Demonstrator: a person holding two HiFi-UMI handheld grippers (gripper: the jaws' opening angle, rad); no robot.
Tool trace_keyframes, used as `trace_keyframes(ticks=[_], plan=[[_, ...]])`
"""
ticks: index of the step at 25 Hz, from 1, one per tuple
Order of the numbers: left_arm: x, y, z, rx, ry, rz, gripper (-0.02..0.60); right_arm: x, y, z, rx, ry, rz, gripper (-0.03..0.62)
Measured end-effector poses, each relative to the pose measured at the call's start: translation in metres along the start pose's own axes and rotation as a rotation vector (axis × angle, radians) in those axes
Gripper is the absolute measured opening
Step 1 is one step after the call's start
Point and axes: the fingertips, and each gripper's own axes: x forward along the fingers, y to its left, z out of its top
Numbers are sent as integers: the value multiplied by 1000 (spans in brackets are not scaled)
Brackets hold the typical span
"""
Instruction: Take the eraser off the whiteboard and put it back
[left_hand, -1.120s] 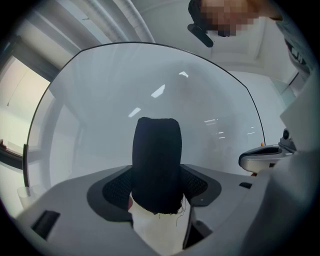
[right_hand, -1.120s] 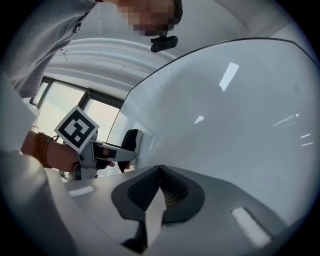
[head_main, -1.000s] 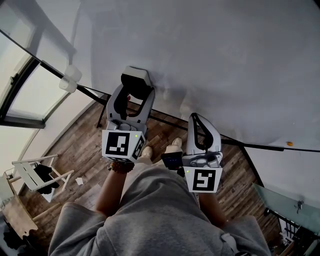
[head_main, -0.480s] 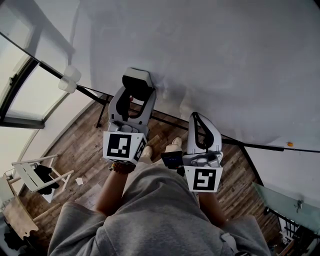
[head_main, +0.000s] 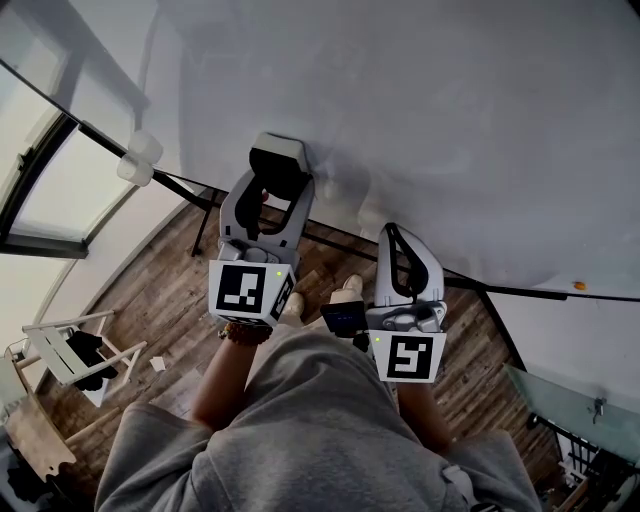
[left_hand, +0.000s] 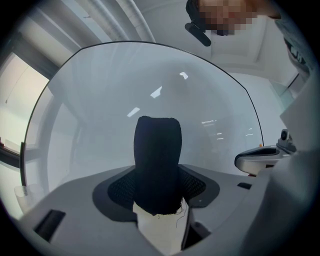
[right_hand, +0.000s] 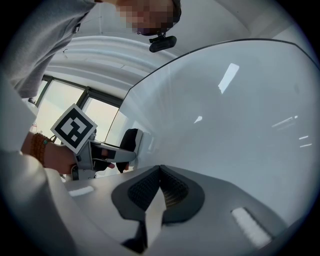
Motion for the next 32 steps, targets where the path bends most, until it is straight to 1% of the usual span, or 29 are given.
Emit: trace_keyframes(ticks=[8, 14, 32], plan=[[1, 1, -2, -3, 6, -10, 245, -1, -4, -1, -15, 2, -15, 12], [-2, 1, -2, 19, 3, -10, 238, -5, -5, -2, -6, 2, -31, 12], [-9, 0, -6, 7, 2, -22, 237, -12, -2, -1, -11, 4, -44, 12]])
